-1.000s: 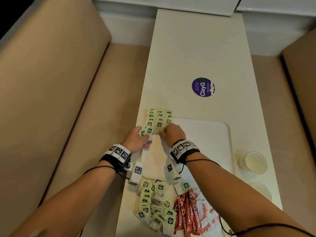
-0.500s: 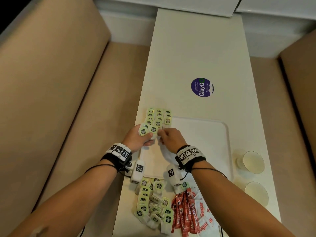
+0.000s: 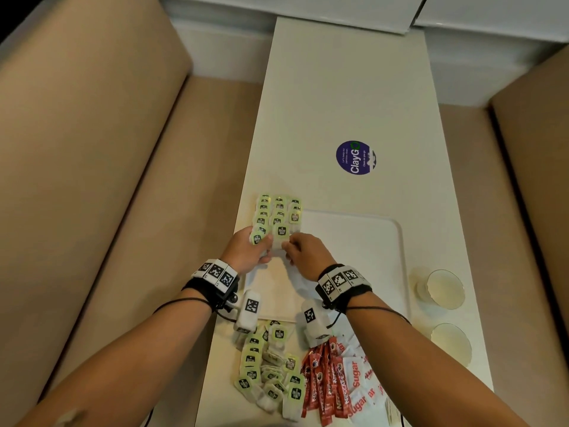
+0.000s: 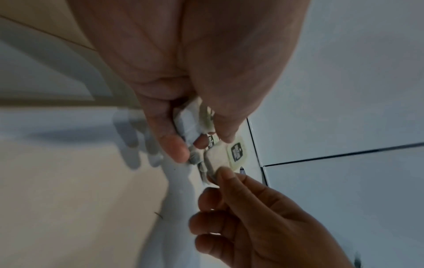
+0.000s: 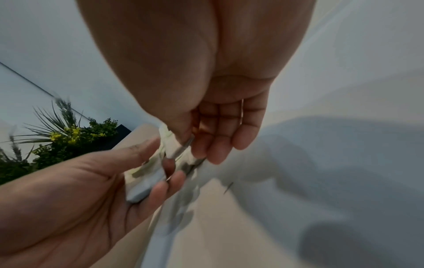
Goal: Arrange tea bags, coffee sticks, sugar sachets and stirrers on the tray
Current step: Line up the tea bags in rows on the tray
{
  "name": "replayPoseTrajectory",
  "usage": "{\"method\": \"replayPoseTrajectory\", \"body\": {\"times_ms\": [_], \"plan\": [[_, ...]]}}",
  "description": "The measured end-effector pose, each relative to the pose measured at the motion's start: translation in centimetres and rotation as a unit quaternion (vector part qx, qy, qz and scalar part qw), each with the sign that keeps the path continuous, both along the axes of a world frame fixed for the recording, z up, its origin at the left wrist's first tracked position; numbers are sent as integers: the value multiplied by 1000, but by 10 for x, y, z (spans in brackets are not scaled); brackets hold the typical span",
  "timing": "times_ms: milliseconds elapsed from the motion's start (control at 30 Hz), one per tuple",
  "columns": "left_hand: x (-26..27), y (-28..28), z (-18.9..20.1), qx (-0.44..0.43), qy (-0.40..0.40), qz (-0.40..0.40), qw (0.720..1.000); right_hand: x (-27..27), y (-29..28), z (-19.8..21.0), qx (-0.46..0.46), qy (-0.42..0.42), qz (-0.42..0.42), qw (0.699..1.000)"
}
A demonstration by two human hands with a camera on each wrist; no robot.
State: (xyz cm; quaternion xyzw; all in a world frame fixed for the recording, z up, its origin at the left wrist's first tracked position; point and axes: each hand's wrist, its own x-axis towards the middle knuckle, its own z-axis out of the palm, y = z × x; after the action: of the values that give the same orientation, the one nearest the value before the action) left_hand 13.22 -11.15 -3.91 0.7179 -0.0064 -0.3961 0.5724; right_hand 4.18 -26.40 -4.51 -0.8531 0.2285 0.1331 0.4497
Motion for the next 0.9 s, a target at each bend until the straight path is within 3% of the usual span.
{"method": "replayPoseTrajectory", "body": {"times_ms": [200,900], "plan": [[5,2,1,21,10,8,1000,8,-19,-3,-65,36,-67,995],[7,7,-7,1,6,14,1000,14,-21,-13,-59,38,-150,986]]}}
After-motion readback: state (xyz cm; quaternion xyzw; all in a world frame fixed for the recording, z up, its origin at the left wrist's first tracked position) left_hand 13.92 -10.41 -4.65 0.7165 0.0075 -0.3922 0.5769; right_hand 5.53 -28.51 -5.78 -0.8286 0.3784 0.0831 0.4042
